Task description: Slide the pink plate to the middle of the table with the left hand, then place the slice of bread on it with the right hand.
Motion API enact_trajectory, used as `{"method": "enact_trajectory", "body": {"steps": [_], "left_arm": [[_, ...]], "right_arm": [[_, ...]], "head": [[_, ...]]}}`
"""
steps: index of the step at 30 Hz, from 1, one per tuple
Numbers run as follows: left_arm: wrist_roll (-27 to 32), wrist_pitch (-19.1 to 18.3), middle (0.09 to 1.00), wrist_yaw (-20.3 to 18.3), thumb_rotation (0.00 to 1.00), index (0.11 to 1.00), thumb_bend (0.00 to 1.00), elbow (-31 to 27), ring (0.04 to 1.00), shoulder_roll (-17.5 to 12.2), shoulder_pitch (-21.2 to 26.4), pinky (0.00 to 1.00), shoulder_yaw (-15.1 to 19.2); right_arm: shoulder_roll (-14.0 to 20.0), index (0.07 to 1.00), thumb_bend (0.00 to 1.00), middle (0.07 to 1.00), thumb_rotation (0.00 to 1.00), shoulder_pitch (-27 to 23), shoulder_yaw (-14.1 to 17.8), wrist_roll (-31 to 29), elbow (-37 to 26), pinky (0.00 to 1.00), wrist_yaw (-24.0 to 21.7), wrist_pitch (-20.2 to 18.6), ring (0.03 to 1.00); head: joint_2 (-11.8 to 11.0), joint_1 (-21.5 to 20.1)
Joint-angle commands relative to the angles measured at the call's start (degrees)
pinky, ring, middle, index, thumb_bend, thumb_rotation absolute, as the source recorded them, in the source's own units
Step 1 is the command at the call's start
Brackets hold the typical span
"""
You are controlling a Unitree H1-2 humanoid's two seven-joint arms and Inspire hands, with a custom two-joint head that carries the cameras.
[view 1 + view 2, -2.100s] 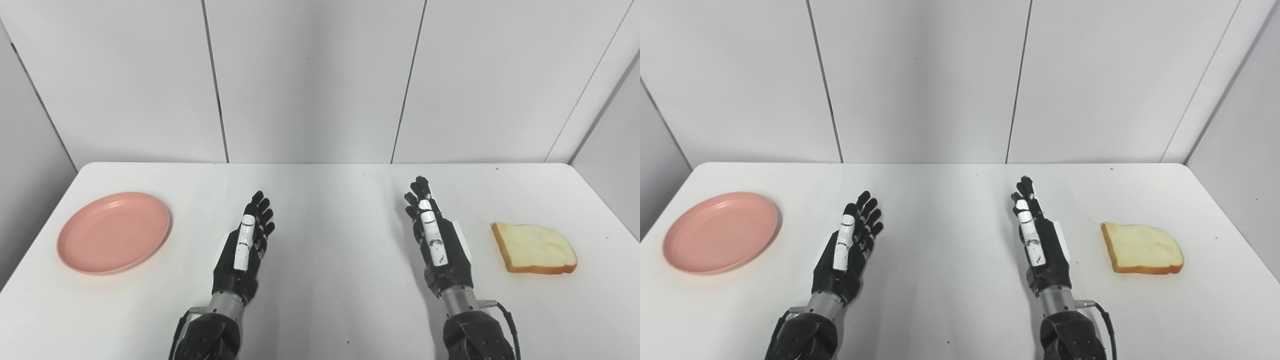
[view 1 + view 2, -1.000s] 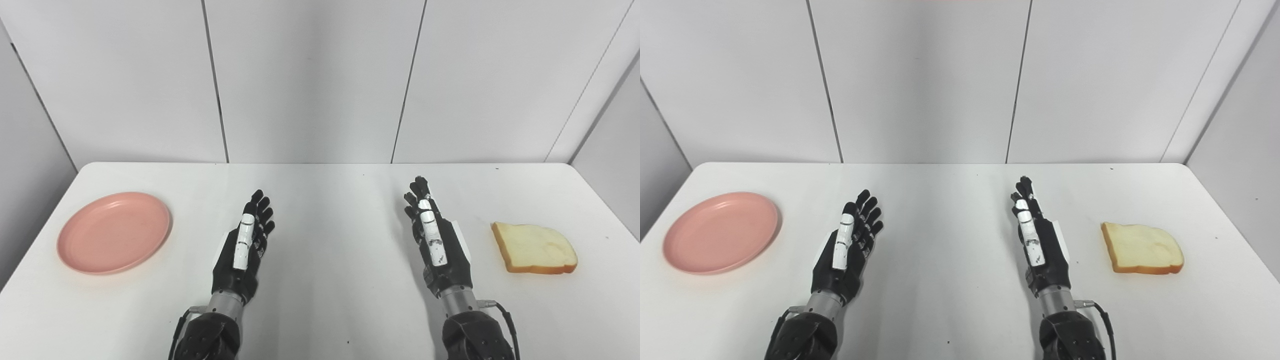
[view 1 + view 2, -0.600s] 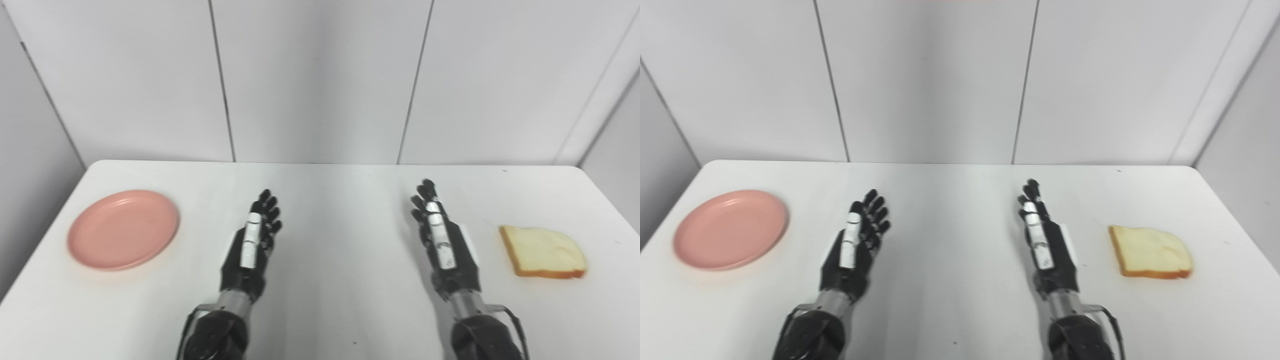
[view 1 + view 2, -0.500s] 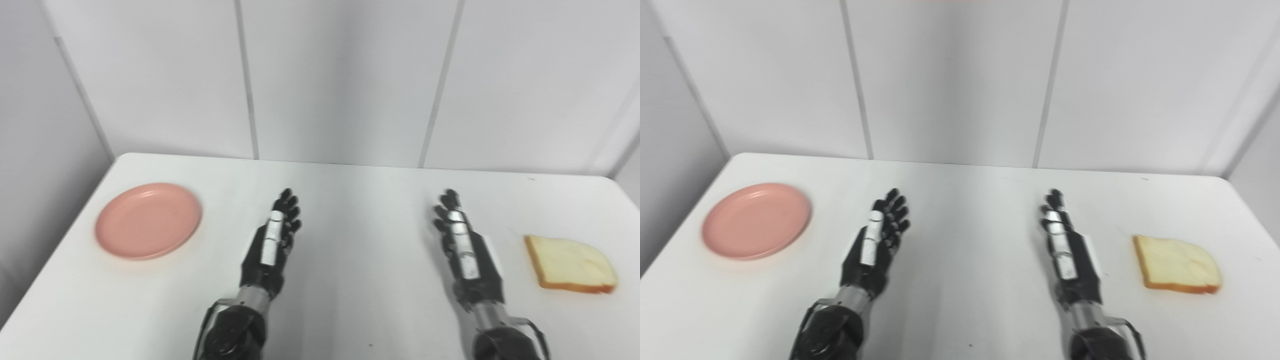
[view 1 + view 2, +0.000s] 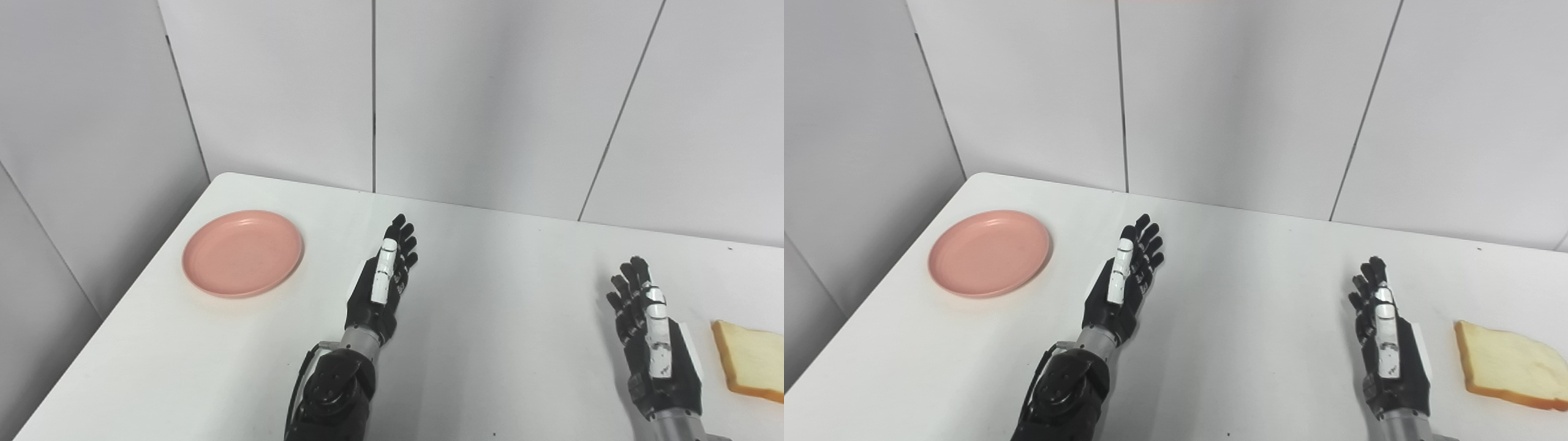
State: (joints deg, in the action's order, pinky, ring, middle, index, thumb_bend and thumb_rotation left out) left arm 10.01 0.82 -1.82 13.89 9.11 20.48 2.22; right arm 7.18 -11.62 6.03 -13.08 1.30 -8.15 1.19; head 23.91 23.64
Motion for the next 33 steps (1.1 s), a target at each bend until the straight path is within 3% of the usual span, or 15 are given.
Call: {"method": "enact_trajectory", "body": {"steps": [1, 6, 19, 33], "left_arm": [[0.56, 2.04, 1.0, 0.31, 0.94, 0.967, 0.73, -1.16, 1.0, -0.21, 2.8, 1.0, 0.65], [0.53, 2.25, 1.0, 0.77, 0.96, 0.966, 0.73, -1.25, 1.0, -1.28, 3.95, 1.0, 2.2], [1.19, -0.22, 0.999, 3.04, 0.96, 0.969, 0.75, -3.63, 0.997, -4.04, 5.72, 1.0, 5.4], [0.5, 1.71, 0.965, 4.37, 0.97, 0.941, 0.77, -1.96, 0.962, -9.0, 7.45, 0.98, 8.0]], "right_arm": [[0.71, 1.0, 0.64, 1.0, 1.0, -1.36, 0.07, 0.48, -0.99, 1.0, -0.37, 2.97, 1.0], [0.8, 1.0, 0.64, 1.0, 1.0, -1.66, 0.14, 1.57, 0.32, 1.0, -0.22, 4.71, 1.0], [0.27, 1.0, 0.61, 1.0, 0.96, -1.75, 1.13, -0.79, 0.76, 1.0, -0.29, 3.97, 0.999], [0.51, 1.0, 0.62, 1.0, 0.96, -2.76, 1.37, -1.95, 2.77, 1.0, -1.36, 5.41, 0.994]], "head": [[-0.36, 0.35], [-1.0, 1.29], [-3.03, 4.02], [-4.78, 6.91]]}}
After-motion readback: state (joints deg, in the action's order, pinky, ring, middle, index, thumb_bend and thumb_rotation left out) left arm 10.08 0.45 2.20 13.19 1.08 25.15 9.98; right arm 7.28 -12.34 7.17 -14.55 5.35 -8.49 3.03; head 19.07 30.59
